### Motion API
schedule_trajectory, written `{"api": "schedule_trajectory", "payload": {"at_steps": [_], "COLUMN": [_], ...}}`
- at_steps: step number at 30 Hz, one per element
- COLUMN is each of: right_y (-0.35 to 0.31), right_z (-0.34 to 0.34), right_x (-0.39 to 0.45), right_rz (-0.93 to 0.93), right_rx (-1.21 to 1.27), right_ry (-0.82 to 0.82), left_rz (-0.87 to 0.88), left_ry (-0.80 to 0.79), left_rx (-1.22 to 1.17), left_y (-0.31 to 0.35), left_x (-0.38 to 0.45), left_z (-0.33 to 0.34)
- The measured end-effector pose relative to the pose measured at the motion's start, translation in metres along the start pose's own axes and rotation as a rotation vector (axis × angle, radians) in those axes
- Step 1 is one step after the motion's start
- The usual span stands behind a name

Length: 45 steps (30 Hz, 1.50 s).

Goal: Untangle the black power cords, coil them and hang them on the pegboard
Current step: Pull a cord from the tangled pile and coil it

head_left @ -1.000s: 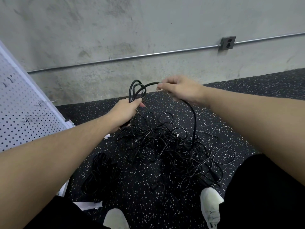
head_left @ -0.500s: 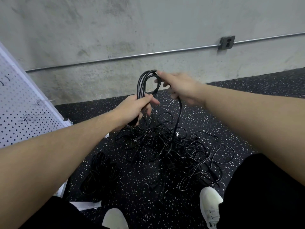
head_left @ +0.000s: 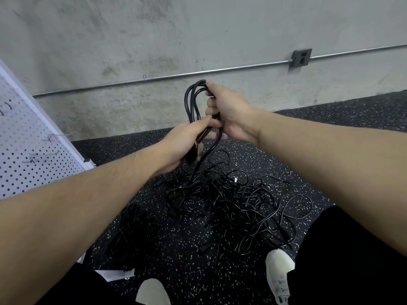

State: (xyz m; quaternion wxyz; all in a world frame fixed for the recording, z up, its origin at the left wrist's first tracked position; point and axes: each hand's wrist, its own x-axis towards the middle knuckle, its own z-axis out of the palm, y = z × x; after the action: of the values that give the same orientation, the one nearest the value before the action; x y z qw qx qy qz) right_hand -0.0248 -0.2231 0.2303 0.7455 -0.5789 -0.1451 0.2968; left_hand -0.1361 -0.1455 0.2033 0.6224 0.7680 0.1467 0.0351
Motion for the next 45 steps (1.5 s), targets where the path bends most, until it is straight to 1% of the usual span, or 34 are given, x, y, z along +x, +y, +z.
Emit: {"api": "schedule_trajectory", "payload": {"at_steps": [3, 4, 6, 7, 8, 12, 15, 18, 23, 25, 28, 30, 34, 36, 38, 40, 42, 45], "right_y": [-0.001, -0.001, 0.001, 0.001, 0.001, 0.0, 0.001, 0.001, 0.006, 0.006, 0.007, 0.01, 0.021, 0.026, 0.027, 0.027, 0.029, 0.032], "right_z": [-0.001, -0.002, -0.004, -0.004, -0.004, -0.003, -0.005, -0.009, -0.007, -0.007, -0.012, -0.018, -0.032, -0.034, -0.028, -0.02, -0.014, -0.015], "right_x": [0.002, 0.001, 0.0, -0.002, -0.003, -0.005, -0.004, -0.003, -0.004, -0.008, -0.013, -0.013, -0.011, -0.013, -0.022, -0.03, -0.033, -0.03], "right_rz": [0.011, 0.021, 0.032, 0.036, 0.042, 0.061, 0.064, 0.061, 0.056, 0.078, 0.144, 0.169, 0.21, 0.229, 0.214, 0.167, 0.15, 0.184], "right_rx": [0.01, 0.014, -0.004, -0.007, 0.001, 0.071, 0.068, 0.037, -0.088, -0.108, -0.129, -0.219, -0.624, -0.864, -1.029, -1.075, -1.043, -0.977], "right_ry": [-0.028, -0.046, -0.071, -0.085, -0.103, -0.145, -0.152, -0.15, -0.102, -0.115, -0.206, -0.279, -0.465, -0.58, -0.705, -0.777, -0.784, -0.793], "left_rz": [-0.011, -0.039, -0.103, -0.123, -0.133, -0.13, -0.147, -0.145, -0.113, -0.093, -0.074, -0.06, -0.013, 0.013, 0.033, 0.039, 0.037, 0.021], "left_ry": [-0.012, -0.03, -0.117, -0.155, -0.17, -0.121, -0.159, -0.186, -0.144, -0.105, -0.01, 0.043, 0.13, 0.158, 0.182, 0.206, 0.236, 0.288], "left_rx": [-0.02, -0.078, -0.26, -0.32, -0.33, -0.268, -0.24, -0.16, -0.139, -0.142, -0.155, -0.177, -0.22, -0.257, -0.327, -0.401, -0.43, -0.393], "left_y": [0.001, 0.001, 0.0, -0.001, -0.002, -0.004, -0.002, -0.003, -0.013, -0.015, -0.015, -0.014, -0.012, -0.011, -0.008, -0.004, -0.001, 0.001], "left_x": [0.002, 0.002, 0.0, -0.002, -0.003, -0.001, -0.002, 0.001, 0.006, 0.006, 0.008, 0.009, 0.011, 0.013, 0.014, 0.014, 0.012, 0.012], "left_z": [-0.002, -0.003, -0.004, -0.004, -0.006, -0.012, -0.01, -0.01, -0.008, -0.006, -0.007, -0.01, -0.015, -0.018, -0.018, -0.018, -0.018, -0.018]}}
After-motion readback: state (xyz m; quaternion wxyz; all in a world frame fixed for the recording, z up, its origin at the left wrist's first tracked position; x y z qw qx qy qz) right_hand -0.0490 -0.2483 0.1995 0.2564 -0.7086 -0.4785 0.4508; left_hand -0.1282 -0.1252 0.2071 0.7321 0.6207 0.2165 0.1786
